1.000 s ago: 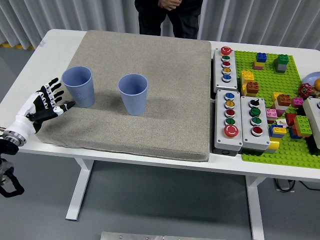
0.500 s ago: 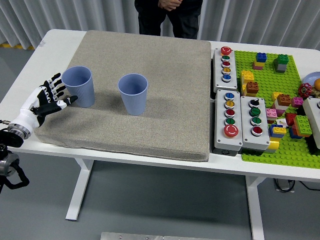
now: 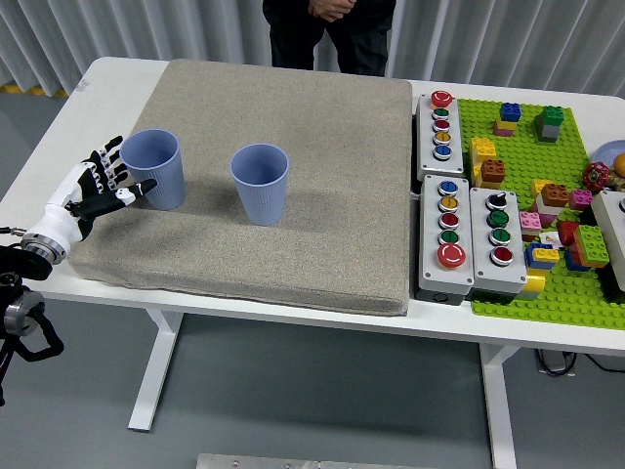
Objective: Pick cup pour cup place
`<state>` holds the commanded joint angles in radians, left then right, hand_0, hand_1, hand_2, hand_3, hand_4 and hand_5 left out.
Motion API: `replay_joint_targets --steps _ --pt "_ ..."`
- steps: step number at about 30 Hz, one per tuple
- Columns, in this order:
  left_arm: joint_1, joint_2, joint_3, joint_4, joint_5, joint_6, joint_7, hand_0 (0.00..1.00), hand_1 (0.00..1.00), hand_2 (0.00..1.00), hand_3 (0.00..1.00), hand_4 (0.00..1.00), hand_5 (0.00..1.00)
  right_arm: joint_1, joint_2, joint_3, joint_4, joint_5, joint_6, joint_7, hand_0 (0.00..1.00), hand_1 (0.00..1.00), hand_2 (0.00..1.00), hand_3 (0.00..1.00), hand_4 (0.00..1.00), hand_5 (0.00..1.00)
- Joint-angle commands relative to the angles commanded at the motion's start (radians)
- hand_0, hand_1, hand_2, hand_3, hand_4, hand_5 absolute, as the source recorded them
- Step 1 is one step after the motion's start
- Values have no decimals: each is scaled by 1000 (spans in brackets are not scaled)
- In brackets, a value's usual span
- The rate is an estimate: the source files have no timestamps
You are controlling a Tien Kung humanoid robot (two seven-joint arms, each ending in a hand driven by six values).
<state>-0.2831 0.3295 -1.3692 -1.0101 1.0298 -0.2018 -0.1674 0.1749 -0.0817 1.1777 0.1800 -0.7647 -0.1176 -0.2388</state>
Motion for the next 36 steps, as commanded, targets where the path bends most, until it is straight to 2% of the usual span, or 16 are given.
replay_joint_targets --steps 36 --pt "-36 -32 29 34 -3 6 -1 961 945 998 998 971 189 -5 1 2 0 -14 4 -5 724 695 749 705 325 285"
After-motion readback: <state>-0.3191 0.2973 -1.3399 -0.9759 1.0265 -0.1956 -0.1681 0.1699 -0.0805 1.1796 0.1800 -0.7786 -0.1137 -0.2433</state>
